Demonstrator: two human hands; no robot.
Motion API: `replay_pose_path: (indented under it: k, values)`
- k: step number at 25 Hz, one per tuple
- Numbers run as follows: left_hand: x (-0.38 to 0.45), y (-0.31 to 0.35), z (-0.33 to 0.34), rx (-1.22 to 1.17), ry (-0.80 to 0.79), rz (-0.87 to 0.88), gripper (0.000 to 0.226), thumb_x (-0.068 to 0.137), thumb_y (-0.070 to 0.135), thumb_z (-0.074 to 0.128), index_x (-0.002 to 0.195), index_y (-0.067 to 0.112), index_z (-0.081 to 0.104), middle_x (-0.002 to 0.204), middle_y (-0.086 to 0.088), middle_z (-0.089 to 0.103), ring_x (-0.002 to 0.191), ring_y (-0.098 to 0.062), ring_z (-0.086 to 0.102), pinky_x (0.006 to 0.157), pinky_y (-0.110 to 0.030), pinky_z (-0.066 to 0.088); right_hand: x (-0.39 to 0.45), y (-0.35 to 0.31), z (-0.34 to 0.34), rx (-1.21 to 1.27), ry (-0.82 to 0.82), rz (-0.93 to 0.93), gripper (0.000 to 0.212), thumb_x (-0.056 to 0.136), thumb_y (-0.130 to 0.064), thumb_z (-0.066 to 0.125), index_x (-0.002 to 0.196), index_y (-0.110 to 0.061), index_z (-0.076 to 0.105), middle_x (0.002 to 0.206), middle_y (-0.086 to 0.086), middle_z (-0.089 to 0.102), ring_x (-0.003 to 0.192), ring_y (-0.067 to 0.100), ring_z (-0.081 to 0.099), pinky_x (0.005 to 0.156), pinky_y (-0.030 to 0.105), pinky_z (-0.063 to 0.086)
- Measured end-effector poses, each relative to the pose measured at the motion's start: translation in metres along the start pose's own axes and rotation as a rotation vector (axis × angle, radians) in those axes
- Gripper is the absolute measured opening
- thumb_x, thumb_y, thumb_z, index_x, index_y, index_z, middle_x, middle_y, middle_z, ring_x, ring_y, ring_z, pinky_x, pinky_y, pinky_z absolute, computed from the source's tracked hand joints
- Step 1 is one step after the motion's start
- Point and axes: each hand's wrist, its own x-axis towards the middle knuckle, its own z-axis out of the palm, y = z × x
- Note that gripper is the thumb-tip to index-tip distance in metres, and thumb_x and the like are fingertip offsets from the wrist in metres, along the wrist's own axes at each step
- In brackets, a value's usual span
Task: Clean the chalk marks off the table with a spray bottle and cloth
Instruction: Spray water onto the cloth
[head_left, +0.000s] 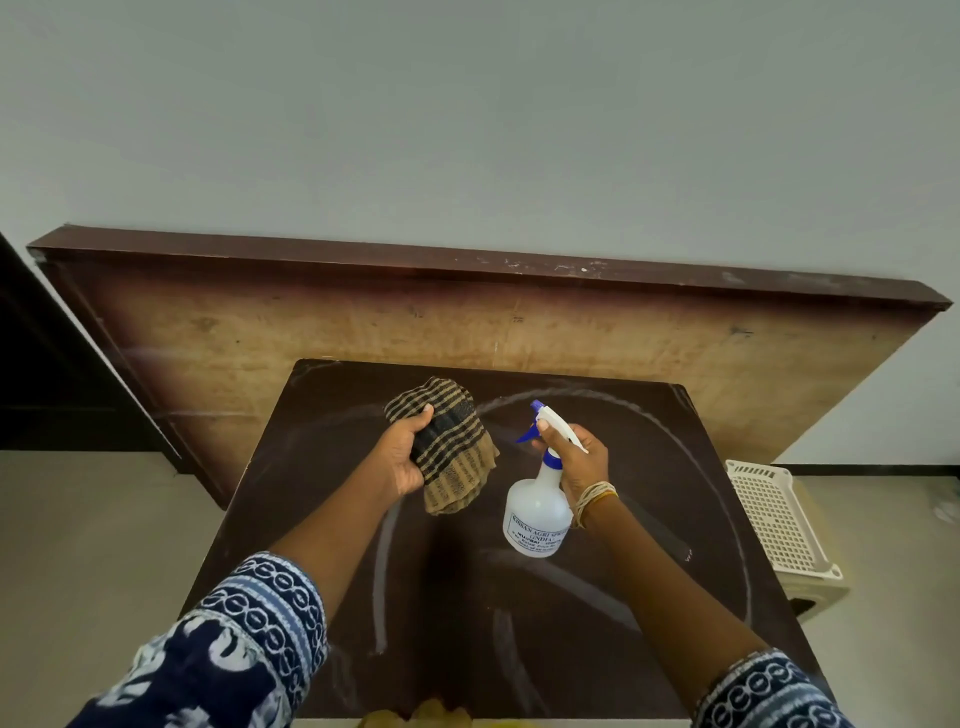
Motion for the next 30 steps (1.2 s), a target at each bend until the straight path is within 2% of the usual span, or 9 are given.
replay_pose_path:
  k: [5,9,14,18,20,23,27,28,30]
  values:
    - [0.022,-0.008,0.001,-0.001,0.102,-0.032,0.024,0.094,0.022,0.060,0.108,0.003,0.063,0.103,-0.018,0.070,0.094,-0.034,0.067,0.076,-0.049,0.054,0.044,-0.008,0.018,-0.054,-0.013,0.073,0.013,0.075,-0.017,0.081,0.080,-0.015,0.069,0.084,0.004,0.065,0.081,0.021,0.062,0.080,0.041,0.055]
    - [0.041,-0.008,0.010,-0.055,0.168,-0.035,0.026,0.094,0.023,0.060,0.110,0.002,0.064,0.106,-0.018,0.070,0.098,-0.034,0.067,0.082,-0.048,0.054,0.099,-0.017,0.037,-0.117,-0.086,0.044,0.023,0.075,-0.012,0.080,0.094,-0.002,0.072,0.085,0.005,0.066,0.081,0.019,0.059,0.075,0.034,0.053]
    - [0.075,-0.004,0.012,-0.121,0.223,-0.017,0.026,0.094,0.022,0.060,0.111,0.003,0.063,0.111,-0.018,0.068,0.104,-0.034,0.064,0.088,-0.049,0.052,0.171,-0.020,0.055,-0.218,-0.137,0.037,0.033,0.073,-0.018,0.083,0.100,-0.003,0.072,0.080,0.003,0.065,0.075,0.017,0.058,0.062,0.023,0.047]
    - [0.092,-0.008,0.005,-0.169,0.241,-0.020,0.025,0.095,0.023,0.058,0.109,0.003,0.063,0.112,-0.019,0.067,0.105,-0.035,0.064,0.088,-0.051,0.051,0.207,-0.023,0.056,-0.278,-0.048,0.049,0.034,0.073,-0.021,0.083,0.102,-0.007,0.072,0.086,0.003,0.065,0.064,0.006,0.055,0.055,0.016,0.043]
    - [0.096,-0.010,0.003,-0.175,0.250,-0.039,0.028,0.094,0.024,0.059,0.113,0.003,0.062,0.114,-0.019,0.066,0.108,-0.037,0.063,0.091,-0.053,0.050,0.217,-0.020,0.047,-0.298,0.009,0.037,0.035,0.072,-0.021,0.083,0.102,-0.006,0.072,0.089,0.006,0.067,0.066,0.010,0.057,0.054,0.015,0.042]
    - [0.096,-0.014,0.001,-0.170,0.270,-0.054,0.030,0.093,0.024,0.061,0.114,0.003,0.062,0.116,-0.019,0.067,0.108,-0.036,0.063,0.092,-0.053,0.050,0.225,-0.018,0.032,-0.363,-0.008,0.004,0.037,0.073,-0.022,0.082,0.105,-0.006,0.071,0.093,0.006,0.067,0.079,0.018,0.059,0.059,0.017,0.043]
    - [0.092,-0.014,0.003,-0.161,0.271,-0.056,0.031,0.091,0.024,0.063,0.116,0.004,0.062,0.115,-0.019,0.067,0.107,-0.037,0.064,0.090,-0.054,0.050,0.223,-0.022,0.017,-0.505,-0.099,0.022,0.043,0.075,-0.027,0.081,0.112,-0.011,0.067,0.100,0.007,0.065,0.090,0.023,0.058,0.077,0.033,0.051]
    - [0.089,-0.014,0.004,-0.157,0.262,-0.055,0.030,0.091,0.023,0.063,0.115,0.004,0.062,0.115,-0.019,0.067,0.107,-0.037,0.064,0.091,-0.054,0.050,0.218,-0.024,0.016,-0.574,-0.059,-0.019,0.048,0.074,-0.028,0.081,0.116,-0.012,0.064,0.109,0.007,0.063,0.097,0.024,0.058,0.082,0.036,0.052]
    - [0.082,-0.015,0.007,-0.149,0.246,-0.049,0.025,0.092,0.022,0.062,0.109,0.003,0.063,0.111,-0.019,0.068,0.104,-0.037,0.064,0.091,-0.054,0.049,0.204,-0.028,0.019,-0.694,0.141,-0.281,0.048,0.075,-0.024,0.077,0.119,-0.012,0.061,0.122,0.007,0.056,0.108,0.024,0.055,0.090,0.039,0.051]
